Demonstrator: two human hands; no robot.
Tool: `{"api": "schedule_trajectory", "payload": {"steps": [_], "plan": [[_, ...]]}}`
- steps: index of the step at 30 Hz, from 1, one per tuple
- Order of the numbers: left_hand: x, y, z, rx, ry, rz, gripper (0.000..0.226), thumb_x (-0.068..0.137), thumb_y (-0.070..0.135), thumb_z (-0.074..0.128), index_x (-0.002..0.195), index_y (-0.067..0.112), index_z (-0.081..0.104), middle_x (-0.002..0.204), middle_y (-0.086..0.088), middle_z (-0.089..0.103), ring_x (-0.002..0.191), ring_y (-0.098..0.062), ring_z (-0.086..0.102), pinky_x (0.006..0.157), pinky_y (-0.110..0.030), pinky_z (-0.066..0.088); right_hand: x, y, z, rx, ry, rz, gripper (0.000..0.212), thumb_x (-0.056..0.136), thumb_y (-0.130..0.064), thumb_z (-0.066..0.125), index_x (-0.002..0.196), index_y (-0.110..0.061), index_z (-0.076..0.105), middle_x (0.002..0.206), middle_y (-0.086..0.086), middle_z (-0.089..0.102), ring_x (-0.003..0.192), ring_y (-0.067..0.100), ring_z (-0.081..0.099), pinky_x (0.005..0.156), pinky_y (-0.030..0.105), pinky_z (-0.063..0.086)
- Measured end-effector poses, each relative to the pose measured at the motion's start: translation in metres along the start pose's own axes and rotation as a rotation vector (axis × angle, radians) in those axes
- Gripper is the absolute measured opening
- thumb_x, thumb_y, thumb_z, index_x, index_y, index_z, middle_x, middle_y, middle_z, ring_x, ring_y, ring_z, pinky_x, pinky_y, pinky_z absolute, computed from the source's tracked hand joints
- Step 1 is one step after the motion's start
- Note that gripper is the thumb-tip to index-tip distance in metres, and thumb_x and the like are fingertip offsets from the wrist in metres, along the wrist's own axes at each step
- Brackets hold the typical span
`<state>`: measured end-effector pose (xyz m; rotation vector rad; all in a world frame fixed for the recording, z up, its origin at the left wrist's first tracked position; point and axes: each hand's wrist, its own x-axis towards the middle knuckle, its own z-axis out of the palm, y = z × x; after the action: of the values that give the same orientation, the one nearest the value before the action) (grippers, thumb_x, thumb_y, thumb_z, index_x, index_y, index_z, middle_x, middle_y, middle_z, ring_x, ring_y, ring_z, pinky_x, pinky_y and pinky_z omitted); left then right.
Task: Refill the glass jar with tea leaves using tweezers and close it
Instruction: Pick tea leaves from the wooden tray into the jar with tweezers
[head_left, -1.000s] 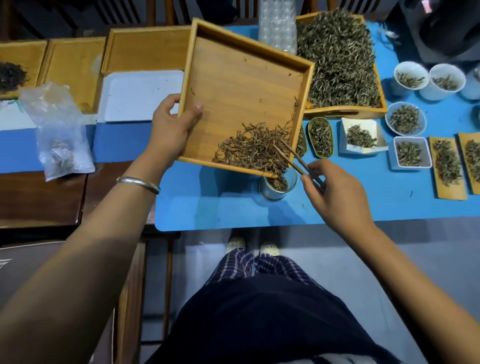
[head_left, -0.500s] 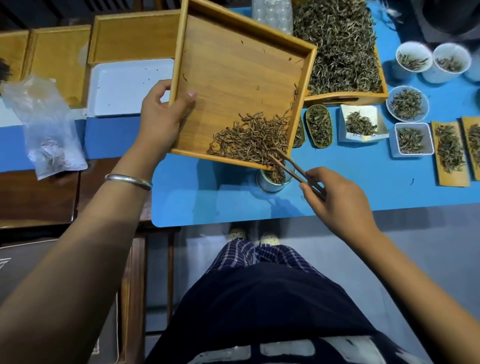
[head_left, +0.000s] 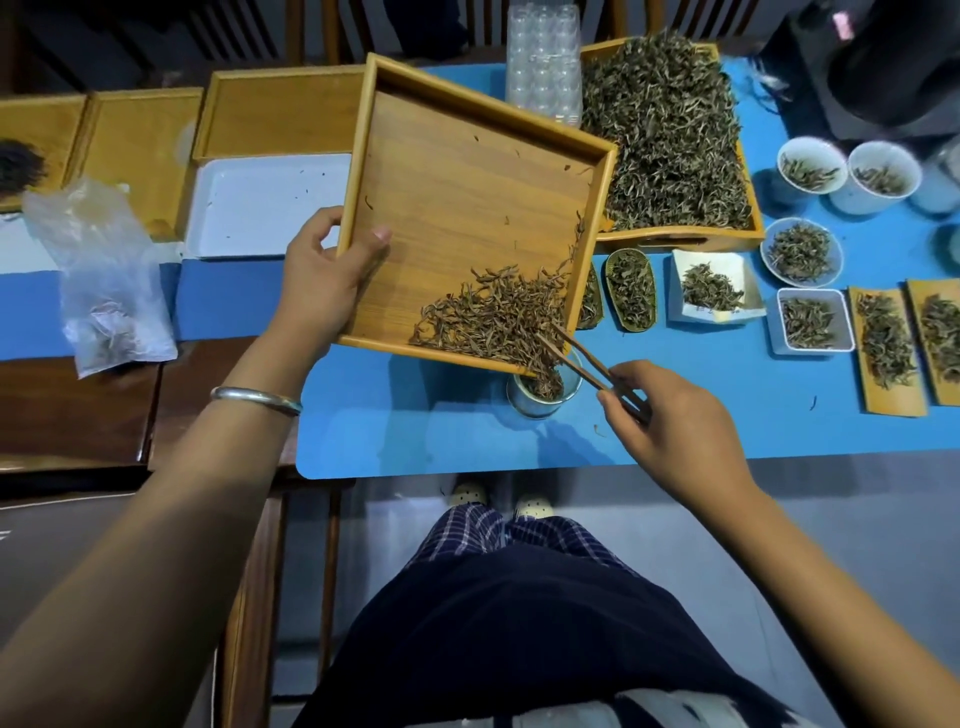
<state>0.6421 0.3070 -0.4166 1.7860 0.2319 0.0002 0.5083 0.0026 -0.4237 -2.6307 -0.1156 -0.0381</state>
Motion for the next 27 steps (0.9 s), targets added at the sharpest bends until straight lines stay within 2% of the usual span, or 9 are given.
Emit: {"api": "schedule_trajectory", "payload": {"steps": [5,9,13,21,27], "plan": [[-0.001,0.002,0.002,0.013,0.013,0.000,0.025,0.091,0.029,0.068,0.110,0.015,0.060,0.087,0.007,0.071,0.069,0.000,0.070,0.058,-0.016,0.053,0.014,-0.013,0.006,-0.011,-0.022,-0.089,0.019,0.089,-0.026,0.063,0.104,-0.014,0.063,0.095,0.001,0.072,0.076,0.025,0.068,0.057,0.035,0.053],[-0.001,0.002,0.003,-0.001,0.024,-0.012,0.023,0.091,0.027,0.069,0.109,0.015,0.060,0.080,0.010,0.071,0.067,0.000,0.070,0.057,-0.017,0.053,0.011,-0.011,0.010,-0.035,-0.068,-0.082,0.019,0.091,-0.028,0.061,0.104,-0.014,0.062,0.096,0.001,0.071,0.076,0.025,0.067,0.055,0.034,0.051],[-0.001,0.000,0.002,-0.008,0.024,-0.013,0.023,0.091,0.027,0.070,0.108,0.016,0.061,0.081,0.010,0.072,0.070,-0.002,0.070,0.059,-0.018,0.055,0.001,-0.002,0.008,-0.025,-0.078,-0.039,0.019,0.090,-0.028,0.062,0.104,-0.015,0.062,0.097,0.000,0.071,0.076,0.023,0.068,0.056,0.031,0.046],[0.004,-0.003,0.001,0.007,0.006,-0.012,0.027,0.089,0.033,0.071,0.109,0.019,0.061,0.085,0.008,0.073,0.074,-0.006,0.072,0.061,-0.020,0.056,-0.013,0.003,0.005,0.039,-0.089,0.015,0.023,0.088,-0.026,0.066,0.106,-0.012,0.063,0.096,0.003,0.072,0.081,0.025,0.070,0.062,0.040,0.056],[0.008,-0.003,0.000,0.014,-0.009,-0.002,0.031,0.089,0.035,0.070,0.113,0.018,0.061,0.088,0.006,0.073,0.076,-0.009,0.072,0.063,-0.022,0.057,-0.022,0.007,0.005,0.055,-0.079,0.048,0.023,0.086,-0.025,0.069,0.105,-0.012,0.065,0.094,0.002,0.073,0.080,0.024,0.070,0.062,0.037,0.054]]}}
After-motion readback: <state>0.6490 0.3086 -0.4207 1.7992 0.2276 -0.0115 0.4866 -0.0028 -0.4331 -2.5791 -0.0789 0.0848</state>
